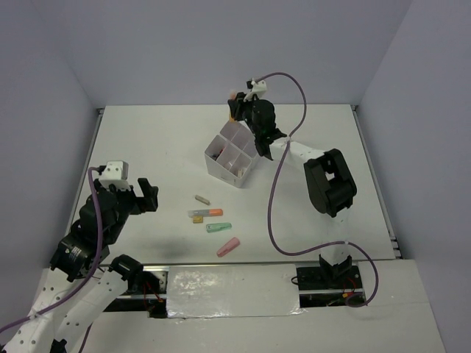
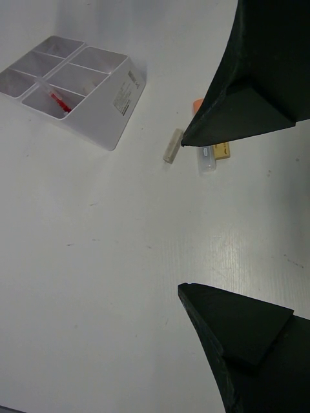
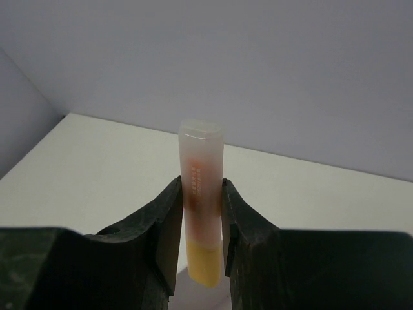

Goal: Sort the stationery into containers
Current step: Place the pen in the storage box.

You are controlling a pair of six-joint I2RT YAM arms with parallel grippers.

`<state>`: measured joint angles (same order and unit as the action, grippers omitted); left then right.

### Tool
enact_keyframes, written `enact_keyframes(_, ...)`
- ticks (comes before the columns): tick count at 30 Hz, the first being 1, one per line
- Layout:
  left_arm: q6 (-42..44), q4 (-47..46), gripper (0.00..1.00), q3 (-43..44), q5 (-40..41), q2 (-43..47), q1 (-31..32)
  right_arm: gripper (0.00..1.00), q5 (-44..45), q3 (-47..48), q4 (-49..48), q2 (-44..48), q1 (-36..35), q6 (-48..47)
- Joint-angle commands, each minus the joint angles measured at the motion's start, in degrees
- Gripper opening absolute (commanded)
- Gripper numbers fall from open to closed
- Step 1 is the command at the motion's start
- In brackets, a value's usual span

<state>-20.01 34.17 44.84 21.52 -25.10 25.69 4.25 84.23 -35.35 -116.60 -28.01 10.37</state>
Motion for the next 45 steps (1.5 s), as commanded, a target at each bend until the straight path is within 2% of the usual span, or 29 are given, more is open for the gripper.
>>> enact_keyframes(1, 1.29, -3.5, 0.99, -0.1, -0.78, 1.19, -0.2, 0.08, -0.12, -2.21, -8.23, 0.14, -0.47, -0.44)
enact_keyframes(18, 1.55, -3.85, 0.99, -0.28, -1.74, 2.25, -0.21, 0.28, -1.97, -6.62, -13.16, -1.53, -0.55, 2.19)
enact_keyframes(23, 1.55, -3.94, 0.99, -0.37, -1.74, 2.51, -0.2, 0.29, -2.49, -7.93, -14.39, -1.7, -0.38, 2.37)
enact_keyframes(26, 1.64, -3.94, 0.99, -0.28, -1.92, 2.51, -0.21, 0.38, -2.67, -9.07, -15.53, -1.62, -0.47, 2.46)
enact_keyframes(27, 1.64, -3.94, 0.99, -0.28, -1.92, 2.51, -0.29, 0.5, -2.58, -9.95, -15.97, -1.18, -0.47, 2.55)
enact_keyframes(30, 1.64, -3.94, 0.99, -0.28, -2.01, 2.6, -0.2, 0.64, -2.49, -11.36, -17.11, -0.22, -0.47, 2.64)
enact_keyframes(33, 1.82, -4.03, 0.99, -0.28, -2.18, 2.52, -0.21, 0.69, -2.84, -11.89, -17.2, 0.75, -0.64, 2.02)
enact_keyframes(38, 1.73, -4.03, 0.99, -0.28, -2.09, 2.6, -0.29, 0.71, -3.9, -12.59, -16.68, 2.77, -0.82, 1.5)
enact_keyframes(41, 1.73, -4.03, 0.99, -0.28, -2.01, 2.34, -0.29, 0.87, -1.37, -14.26, -12.13, 8.9, -3.53, -2.09)
enact_keyframes(42, 1.64, -4.03, 1.0, -0.19, -1.83, 2.25, -0.29, 0.91, 0.91, -14.0, -8.98, 10.58, -6.5, -3.59)
enact_keyframes(43, 1.47, -3.94, 0.99, -0.1, -1.4, 1.99, -0.29, 0.97, 5.98, -13.22, -0.5, 12.08, -7.92, -5.87)
enact_keyframes(45, 0.59, -2.89, 0.99, 0.33, 1.06, 0.94, -0.29, 1.0, 10.32, -9.53, 10.34, 16.04, -12.74, -7.03)
